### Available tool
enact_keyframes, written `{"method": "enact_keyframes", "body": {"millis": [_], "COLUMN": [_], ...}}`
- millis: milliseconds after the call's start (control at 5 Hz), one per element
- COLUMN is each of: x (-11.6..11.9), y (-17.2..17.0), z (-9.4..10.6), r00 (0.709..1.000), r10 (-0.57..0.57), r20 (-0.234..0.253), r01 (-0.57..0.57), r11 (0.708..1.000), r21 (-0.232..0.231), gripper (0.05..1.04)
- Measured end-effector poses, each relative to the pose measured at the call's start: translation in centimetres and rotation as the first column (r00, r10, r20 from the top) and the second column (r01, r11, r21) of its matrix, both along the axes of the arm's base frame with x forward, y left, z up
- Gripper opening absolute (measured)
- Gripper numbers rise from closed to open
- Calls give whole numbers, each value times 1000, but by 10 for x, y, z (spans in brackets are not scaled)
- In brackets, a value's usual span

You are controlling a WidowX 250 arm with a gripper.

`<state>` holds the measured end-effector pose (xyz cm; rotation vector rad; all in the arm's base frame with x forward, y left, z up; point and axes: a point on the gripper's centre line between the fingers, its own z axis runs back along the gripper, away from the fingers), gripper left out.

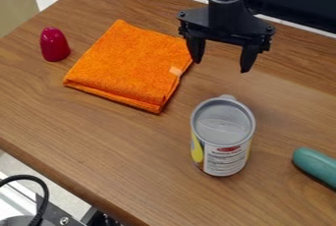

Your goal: Moved the can to upper right side of the orange cloth

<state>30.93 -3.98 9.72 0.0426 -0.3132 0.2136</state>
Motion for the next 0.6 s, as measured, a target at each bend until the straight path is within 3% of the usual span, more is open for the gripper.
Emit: {"method": "enact_keyframes", "body": {"millis": [200,600], "x": [-5,-28], "y": [1,6], "z": [-9,23], "r00": [999,997], "r10": [1,-51], "r20": [-38,-62], "r01": [-1,48], "r11": [1000,997], "r21": [1,-52], "gripper": [995,995]}}
